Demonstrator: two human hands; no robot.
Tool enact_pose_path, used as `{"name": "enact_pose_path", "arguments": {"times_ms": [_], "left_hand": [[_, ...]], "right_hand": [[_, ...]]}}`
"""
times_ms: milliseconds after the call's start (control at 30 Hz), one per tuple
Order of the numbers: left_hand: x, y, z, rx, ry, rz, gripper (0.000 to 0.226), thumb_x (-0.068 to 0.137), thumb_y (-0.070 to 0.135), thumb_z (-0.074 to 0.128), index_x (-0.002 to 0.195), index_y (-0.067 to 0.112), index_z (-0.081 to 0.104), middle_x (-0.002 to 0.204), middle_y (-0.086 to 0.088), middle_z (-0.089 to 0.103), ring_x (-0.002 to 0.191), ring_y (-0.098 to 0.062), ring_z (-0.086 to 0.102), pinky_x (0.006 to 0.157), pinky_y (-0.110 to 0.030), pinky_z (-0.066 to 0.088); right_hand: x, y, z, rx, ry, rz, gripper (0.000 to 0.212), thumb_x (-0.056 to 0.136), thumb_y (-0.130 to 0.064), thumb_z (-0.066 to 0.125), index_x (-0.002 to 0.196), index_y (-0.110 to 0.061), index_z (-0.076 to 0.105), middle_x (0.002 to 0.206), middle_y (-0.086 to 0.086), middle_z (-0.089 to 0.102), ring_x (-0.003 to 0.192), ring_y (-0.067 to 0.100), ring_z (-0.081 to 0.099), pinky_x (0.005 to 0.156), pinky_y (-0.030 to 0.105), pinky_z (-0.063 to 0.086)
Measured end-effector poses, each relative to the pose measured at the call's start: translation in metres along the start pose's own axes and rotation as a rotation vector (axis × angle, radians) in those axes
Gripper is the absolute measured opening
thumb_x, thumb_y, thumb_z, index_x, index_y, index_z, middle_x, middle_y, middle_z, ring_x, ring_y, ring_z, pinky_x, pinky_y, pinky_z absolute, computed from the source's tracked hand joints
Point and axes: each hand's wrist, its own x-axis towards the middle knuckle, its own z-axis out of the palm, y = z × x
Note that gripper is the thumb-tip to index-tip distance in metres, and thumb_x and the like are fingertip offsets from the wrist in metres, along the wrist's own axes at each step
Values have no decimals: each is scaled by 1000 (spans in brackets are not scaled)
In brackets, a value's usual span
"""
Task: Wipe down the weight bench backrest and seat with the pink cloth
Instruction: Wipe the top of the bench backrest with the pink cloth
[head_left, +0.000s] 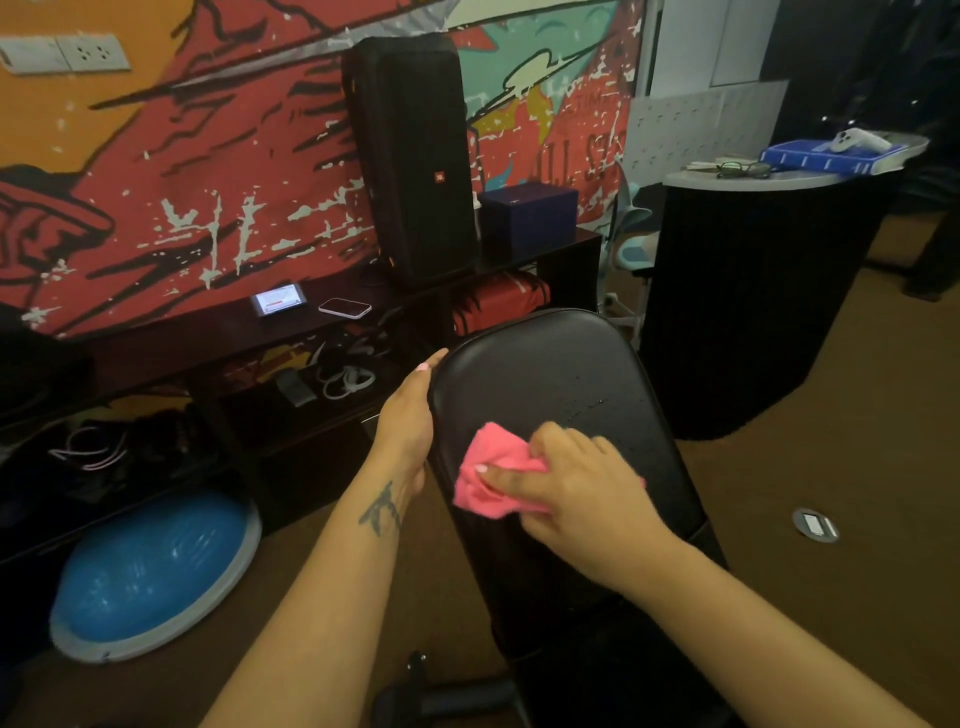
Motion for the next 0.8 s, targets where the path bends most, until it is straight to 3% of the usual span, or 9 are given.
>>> {"name": "enact_pose_path", "arguments": {"times_ms": [100, 200, 367, 467, 633, 800], "left_hand": [[0, -1, 0, 23, -9, 12, 32, 103, 32, 39, 116, 28, 68, 113, -1, 71, 104, -17, 67, 90, -33, 53], [0, 0, 1, 43, 5, 11, 33, 102, 34, 41, 119, 27, 68, 114, -2, 71, 103, -18, 67, 92, -36, 53], [1, 0, 2, 41, 14, 28, 31, 102, 31, 40, 113, 27, 69, 111, -3, 72, 98, -16, 68, 86, -32, 53], [1, -2, 2, 76, 5, 32, 34, 103, 37, 36, 116, 34, 67, 114, -1, 71, 104, -18, 66, 93, -38, 52], [-3, -1, 3, 129, -2, 35, 38, 103, 42, 32, 125, 35, 63, 124, 0, 66, 113, -19, 62, 102, -42, 48], [-3, 0, 3, 103, 43, 25, 37, 103, 41, 37, 123, 27, 65, 117, -3, 69, 107, -19, 65, 99, -42, 50]], "right_hand": [[3, 32, -5, -28, 72, 129, 45, 69, -38, 47, 110, -40, 64, 79, 3, 49, 65, 26, 53, 57, 29, 33], [27, 40, -11, -14, 135, 230, 41, 69, -30, 58, 109, -32, 67, 79, 8, 50, 64, 31, 53, 55, 32, 37], [22, 14, -3, 18, 84, 106, 48, 70, -32, 56, 118, -35, 61, 83, 5, 50, 67, 25, 51, 57, 34, 40], [-2, 33, -1, 56, 66, 146, 44, 71, -37, 48, 112, -38, 64, 81, 4, 50, 65, 26, 53, 56, 32, 39], [17, 65, -8, 28, 152, 318, 42, 72, -22, 71, 113, -30, 66, 83, 9, 49, 69, 29, 52, 56, 34, 39], [17, 41, -3, 92, 126, 167, 45, 72, -30, 59, 117, -29, 63, 82, 7, 49, 66, 25, 50, 54, 34, 42]]}}
